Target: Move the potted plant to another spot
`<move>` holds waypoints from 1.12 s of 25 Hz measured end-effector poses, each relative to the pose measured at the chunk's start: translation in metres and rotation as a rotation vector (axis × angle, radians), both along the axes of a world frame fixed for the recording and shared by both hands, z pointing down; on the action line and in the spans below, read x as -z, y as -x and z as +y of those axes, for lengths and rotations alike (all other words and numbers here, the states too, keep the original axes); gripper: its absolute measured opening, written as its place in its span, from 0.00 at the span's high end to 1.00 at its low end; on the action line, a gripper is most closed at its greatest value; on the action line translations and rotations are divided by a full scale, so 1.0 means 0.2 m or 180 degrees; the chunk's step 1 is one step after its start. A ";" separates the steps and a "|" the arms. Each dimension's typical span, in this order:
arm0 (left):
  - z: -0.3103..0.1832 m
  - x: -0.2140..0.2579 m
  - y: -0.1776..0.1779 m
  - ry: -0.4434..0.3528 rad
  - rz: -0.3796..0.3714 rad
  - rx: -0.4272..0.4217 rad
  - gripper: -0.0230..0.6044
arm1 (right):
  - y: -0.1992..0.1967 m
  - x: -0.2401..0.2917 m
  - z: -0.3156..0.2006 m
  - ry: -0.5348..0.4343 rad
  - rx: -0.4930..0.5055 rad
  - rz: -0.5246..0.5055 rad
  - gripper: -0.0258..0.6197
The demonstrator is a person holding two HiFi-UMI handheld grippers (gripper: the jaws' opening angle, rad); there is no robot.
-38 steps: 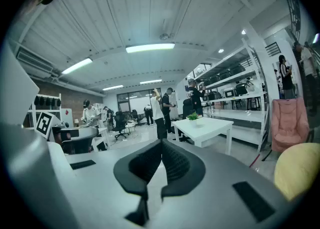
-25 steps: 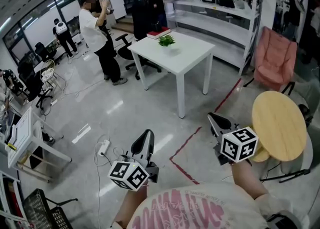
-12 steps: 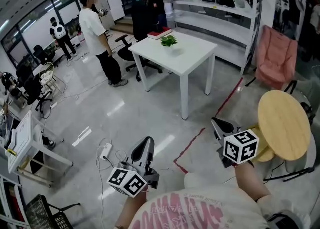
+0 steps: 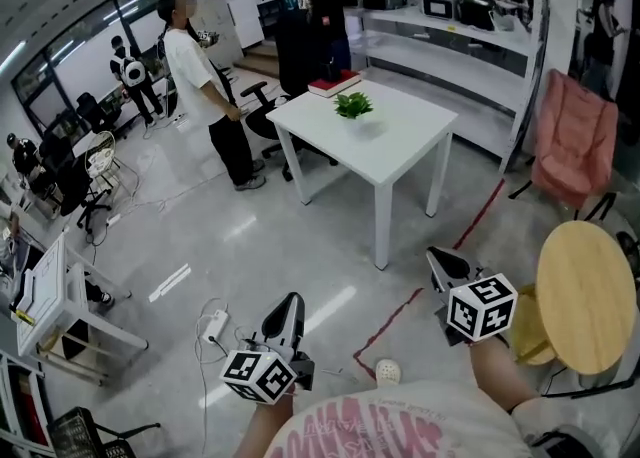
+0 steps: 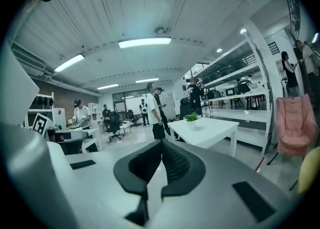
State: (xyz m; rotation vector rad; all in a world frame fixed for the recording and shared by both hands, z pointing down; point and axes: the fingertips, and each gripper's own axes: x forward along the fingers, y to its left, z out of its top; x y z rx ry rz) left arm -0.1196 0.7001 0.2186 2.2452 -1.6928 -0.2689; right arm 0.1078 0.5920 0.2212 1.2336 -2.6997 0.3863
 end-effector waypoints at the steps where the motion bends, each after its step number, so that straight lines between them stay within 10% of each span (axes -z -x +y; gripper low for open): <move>1: -0.08 0.01 0.01 -0.0018 0.0025 0.0005 0.92 | 0.01 0.00 -0.08 0.0006 0.0016 -0.0003 0.94; 14: -0.76 0.01 0.04 0.0046 0.0266 0.0043 0.92 | 0.09 0.01 -0.86 0.0116 0.0148 -0.0003 0.94; 28: -0.99 -0.13 0.05 0.0060 0.0368 0.0060 0.92 | 0.13 -0.13 -1.05 0.0153 0.0143 -0.0143 0.94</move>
